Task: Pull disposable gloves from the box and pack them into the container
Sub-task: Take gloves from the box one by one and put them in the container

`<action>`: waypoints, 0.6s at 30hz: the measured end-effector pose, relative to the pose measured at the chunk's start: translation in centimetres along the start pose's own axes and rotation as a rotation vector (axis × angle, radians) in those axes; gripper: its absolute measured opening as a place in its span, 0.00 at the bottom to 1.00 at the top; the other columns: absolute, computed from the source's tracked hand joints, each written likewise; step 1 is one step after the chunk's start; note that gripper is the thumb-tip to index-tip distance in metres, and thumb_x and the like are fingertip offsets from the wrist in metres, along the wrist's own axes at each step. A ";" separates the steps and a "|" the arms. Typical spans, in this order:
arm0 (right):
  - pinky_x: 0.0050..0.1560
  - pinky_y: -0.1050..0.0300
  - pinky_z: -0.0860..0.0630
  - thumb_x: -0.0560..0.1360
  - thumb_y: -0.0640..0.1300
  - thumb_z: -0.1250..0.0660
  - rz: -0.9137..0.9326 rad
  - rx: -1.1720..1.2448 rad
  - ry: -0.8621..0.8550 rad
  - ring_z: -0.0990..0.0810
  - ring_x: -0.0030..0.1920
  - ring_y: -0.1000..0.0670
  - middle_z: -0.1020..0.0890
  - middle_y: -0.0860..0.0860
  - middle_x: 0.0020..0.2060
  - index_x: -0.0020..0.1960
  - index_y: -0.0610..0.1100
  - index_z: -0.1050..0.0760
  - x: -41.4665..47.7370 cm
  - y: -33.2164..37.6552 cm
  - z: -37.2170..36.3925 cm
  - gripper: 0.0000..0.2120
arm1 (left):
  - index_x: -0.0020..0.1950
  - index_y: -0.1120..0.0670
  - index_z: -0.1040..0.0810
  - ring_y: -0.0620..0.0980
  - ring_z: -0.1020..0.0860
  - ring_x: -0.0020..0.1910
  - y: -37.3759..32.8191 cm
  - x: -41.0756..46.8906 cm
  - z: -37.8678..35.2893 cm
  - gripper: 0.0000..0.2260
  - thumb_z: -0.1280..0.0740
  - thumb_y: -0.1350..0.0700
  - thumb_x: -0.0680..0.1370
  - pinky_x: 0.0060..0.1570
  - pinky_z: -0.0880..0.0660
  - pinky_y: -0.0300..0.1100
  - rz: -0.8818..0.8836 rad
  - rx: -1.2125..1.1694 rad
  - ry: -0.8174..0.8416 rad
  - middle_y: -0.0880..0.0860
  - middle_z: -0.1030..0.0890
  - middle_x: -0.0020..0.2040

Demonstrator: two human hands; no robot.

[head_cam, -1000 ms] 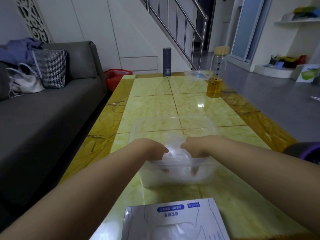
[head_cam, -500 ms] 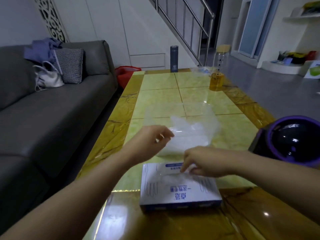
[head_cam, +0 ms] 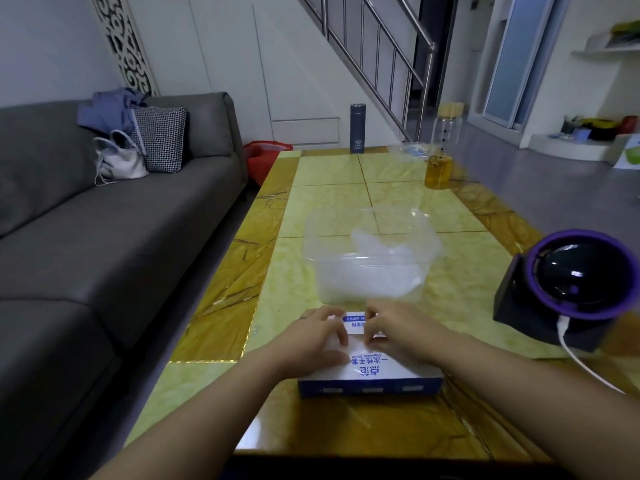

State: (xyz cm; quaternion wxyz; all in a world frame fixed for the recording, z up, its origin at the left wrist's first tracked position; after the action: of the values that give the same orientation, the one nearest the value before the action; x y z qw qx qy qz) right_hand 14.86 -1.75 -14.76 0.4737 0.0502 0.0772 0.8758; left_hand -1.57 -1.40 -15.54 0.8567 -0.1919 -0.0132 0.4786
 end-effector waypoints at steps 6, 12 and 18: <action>0.46 0.51 0.27 0.77 0.42 0.38 0.067 -0.091 0.062 0.26 0.49 0.48 0.25 0.52 0.51 0.51 0.48 0.24 -0.6 1.1 1.5 0.05 | 0.76 0.47 0.42 0.48 0.42 0.74 0.4 0.0 -0.3 0.31 0.32 0.47 0.76 0.72 0.42 0.44 0.002 -0.027 -0.026 0.47 0.41 0.76; 0.50 0.54 0.28 0.80 0.45 0.41 0.020 -0.069 0.098 0.25 0.52 0.49 0.23 0.52 0.54 0.55 0.48 0.27 -1.4 2.0 3.2 0.06 | 0.77 0.51 0.43 0.48 0.39 0.73 0.0 -0.1 0.4 0.33 0.31 0.47 0.76 0.71 0.41 0.43 -0.006 -0.117 -0.003 0.49 0.39 0.75; 0.50 0.54 0.28 0.75 0.58 0.36 -0.141 -0.065 0.117 0.26 0.55 0.50 0.24 0.53 0.55 0.59 0.50 0.23 -0.8 1.6 2.0 0.17 | 0.78 0.48 0.48 0.47 0.45 0.75 0.1 -0.4 -0.2 0.44 0.28 0.40 0.70 0.72 0.43 0.45 0.009 -0.143 0.045 0.47 0.45 0.77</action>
State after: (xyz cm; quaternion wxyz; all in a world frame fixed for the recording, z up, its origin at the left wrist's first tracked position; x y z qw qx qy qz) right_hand 14.34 -3.14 -12.56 0.5302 -0.0222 0.0797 0.8438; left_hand -1.84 -1.69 -15.67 0.8387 -0.2634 -0.0273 0.4759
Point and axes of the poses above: each hand's wrist, its own x-axis towards the middle knuckle, its own z-axis out of the back of the hand, y = z × x, the point moved 3 cm from there along x, towards the middle knuckle
